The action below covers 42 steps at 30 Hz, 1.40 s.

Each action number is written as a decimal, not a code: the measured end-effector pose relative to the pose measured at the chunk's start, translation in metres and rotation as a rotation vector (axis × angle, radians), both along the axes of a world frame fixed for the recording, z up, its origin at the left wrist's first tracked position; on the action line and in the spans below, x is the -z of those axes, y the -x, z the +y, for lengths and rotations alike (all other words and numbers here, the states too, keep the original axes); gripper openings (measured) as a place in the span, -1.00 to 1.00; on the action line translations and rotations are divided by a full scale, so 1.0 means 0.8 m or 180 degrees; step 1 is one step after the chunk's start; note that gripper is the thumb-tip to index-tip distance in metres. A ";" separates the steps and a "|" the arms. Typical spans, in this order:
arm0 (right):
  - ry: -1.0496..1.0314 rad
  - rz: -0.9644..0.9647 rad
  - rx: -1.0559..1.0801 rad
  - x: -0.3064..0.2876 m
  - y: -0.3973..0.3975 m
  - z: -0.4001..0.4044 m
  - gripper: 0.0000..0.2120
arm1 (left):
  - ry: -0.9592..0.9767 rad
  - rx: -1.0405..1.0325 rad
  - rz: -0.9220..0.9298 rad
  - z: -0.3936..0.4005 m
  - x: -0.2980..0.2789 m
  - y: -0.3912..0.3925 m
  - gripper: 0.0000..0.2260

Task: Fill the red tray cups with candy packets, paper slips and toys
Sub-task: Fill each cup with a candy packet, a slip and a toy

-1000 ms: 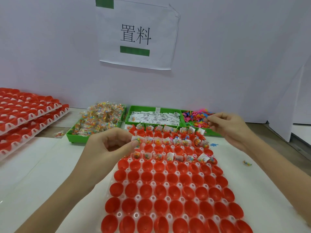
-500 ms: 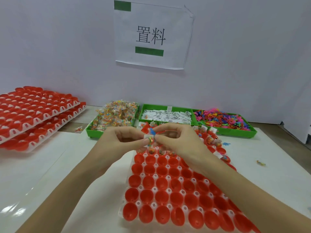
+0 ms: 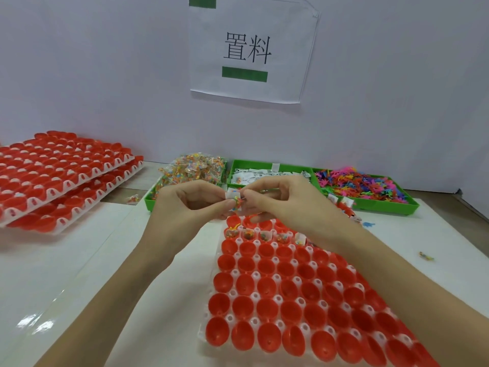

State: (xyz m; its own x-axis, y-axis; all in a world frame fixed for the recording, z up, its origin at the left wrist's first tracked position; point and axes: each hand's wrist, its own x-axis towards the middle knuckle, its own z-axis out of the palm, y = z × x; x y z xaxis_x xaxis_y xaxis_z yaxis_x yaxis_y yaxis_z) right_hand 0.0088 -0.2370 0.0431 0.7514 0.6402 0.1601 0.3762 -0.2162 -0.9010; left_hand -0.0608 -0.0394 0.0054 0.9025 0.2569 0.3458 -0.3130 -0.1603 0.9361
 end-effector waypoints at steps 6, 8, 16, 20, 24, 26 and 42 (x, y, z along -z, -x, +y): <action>0.0693 -0.0507 -0.0322 -0.034 -0.014 -0.016 -0.86 | -0.0123 -0.0006 -0.0317 -0.015 0.006 0.001 -0.84; 0.0883 -0.0564 -0.0383 -0.045 -0.020 -0.017 -0.89 | -0.0068 -0.0073 -0.0426 -0.022 0.009 0.000 -0.82; 0.0742 -0.0559 -0.0090 -0.030 -0.011 -0.001 -0.86 | 0.0034 0.0270 -0.0014 -0.006 -0.006 0.005 -0.88; 0.0634 -0.0392 0.0161 0.015 0.008 0.012 -0.85 | -0.0337 0.0767 0.0906 0.021 -0.010 0.007 -0.87; 0.0649 -0.0344 0.0207 0.053 0.021 0.014 -0.85 | -0.1198 0.0938 0.1251 0.032 -0.004 0.006 -0.91; 0.0695 -0.0372 0.0202 0.064 0.025 0.015 -0.88 | -0.1540 0.1044 0.1276 0.032 -0.002 0.005 -0.92; 0.1208 -0.1418 0.0344 0.066 0.056 0.023 -0.95 | -0.2164 0.1183 0.1281 0.034 0.006 0.003 -0.90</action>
